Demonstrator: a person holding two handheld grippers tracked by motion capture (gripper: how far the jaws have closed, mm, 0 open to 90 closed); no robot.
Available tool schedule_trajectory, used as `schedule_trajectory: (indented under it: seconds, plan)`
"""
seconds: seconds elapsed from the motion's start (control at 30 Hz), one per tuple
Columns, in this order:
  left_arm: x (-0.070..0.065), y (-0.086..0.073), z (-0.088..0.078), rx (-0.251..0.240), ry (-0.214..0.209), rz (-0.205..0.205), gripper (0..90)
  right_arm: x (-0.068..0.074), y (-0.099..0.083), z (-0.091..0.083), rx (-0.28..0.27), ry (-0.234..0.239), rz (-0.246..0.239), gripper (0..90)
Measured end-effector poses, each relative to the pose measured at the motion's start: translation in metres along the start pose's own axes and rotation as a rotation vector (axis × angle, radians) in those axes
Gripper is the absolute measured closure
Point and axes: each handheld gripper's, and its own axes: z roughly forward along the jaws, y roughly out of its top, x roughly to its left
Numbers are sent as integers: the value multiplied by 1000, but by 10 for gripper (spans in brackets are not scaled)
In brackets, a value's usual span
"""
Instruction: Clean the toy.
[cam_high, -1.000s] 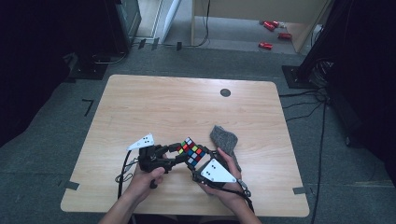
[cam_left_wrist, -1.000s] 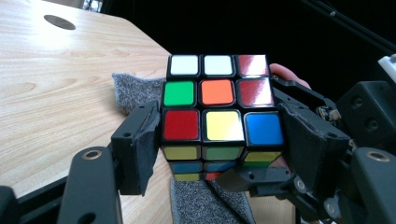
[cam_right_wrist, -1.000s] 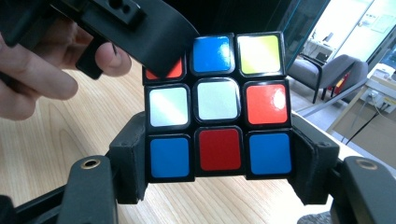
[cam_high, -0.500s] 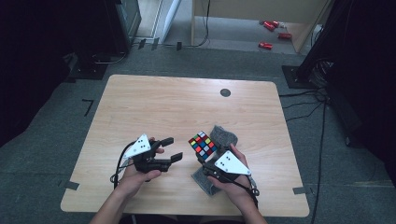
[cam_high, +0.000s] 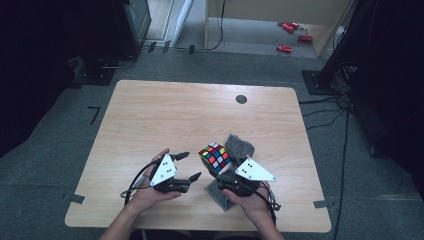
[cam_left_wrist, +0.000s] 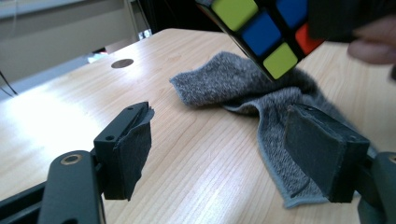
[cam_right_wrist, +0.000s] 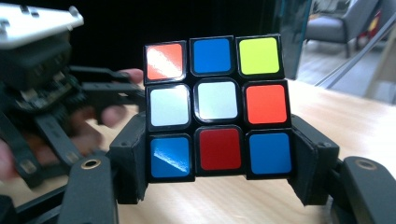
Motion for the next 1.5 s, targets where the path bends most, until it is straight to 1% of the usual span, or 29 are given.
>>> schedule_trajectory:
  seconds: [0.13, 0.27, 0.3, 0.37, 0.5, 0.6, 0.7, 0.8, 0.9, 1.0, 1.03, 1.1, 1.13, 1.17, 1.23, 1.27, 1.33, 1.37, 1.43, 1.5]
  plan:
    - [-6, 1, 2, -8, 31, 44, 219, 5, 0, 3, 28, 34, 39, 343]
    - [-10, 1, 1, -23, 59, 98, 207, 8, -1, 6, 55, 55, 56, 343]
    - [-11, 1, 1, -25, 59, 105, 207, 10, -2, 6, 63, 62, 57, 343]
    - [-13, 1, 2, -25, 56, 135, 208, 12, -2, 8, 73, 73, 63, 342]
    - [-18, 0, 4, -29, 65, 179, 204, 15, -4, 11, 97, 92, 85, 342]
    - [-18, -1, 4, -35, 68, 192, 197, 16, -5, 12, 122, 107, 110, 342]
    - [-19, -1, 5, -45, 61, 208, 199, 15, -5, 13, 138, 117, 142, 342]
    - [-21, -1, 5, -54, 37, 214, 224, 15, -6, 14, 152, 136, 161, 342]
    - [-22, -2, 5, -51, 25, 214, 225, 17, -6, 16, 174, 153, 160, 342]
    - [-23, -3, 5, -55, 28, 218, 241, 15, -7, 18, 193, 164, 197, 341]
    - [-23, -3, 5, -59, 27, 211, 259, 14, -8, 18, 198, 167, 222, 340]
    - [-24, -2, 5, -73, 14, 196, 305, 8, -7, 17, 209, 175, 306, 333]
    - [-24, -1, 6, -73, 12, 190, 305, 6, -6, 17, 217, 188, 318, 332]
    - [-25, -1, 6, -73, 10, 188, 306, 3, -6, 17, 228, 202, 324, 330]
    - [-26, -1, 7, -69, 10, 191, 308, 0, -4, 17, 250, 214, 332, 326]
    - [-26, -1, 7, -70, 8, 182, 309, -1, -4, 17, 257, 218, 335, 319]
    - [-24, -1, 6, -67, -1, 163, 316, -4, -3, 15, 249, 214, 339, 286]
    - [-23, -1, 6, -68, -6, 153, 317, -6, -3, 14, 246, 214, 350, 275]
    - [-22, -1, 6, -66, -12, 144, 318, -10, -2, 13, 237, 224, 372, 265]
    - [-22, -1, 5, -61, -11, 139, 323, -10, -2, 11, 228, 218, 362, 266]
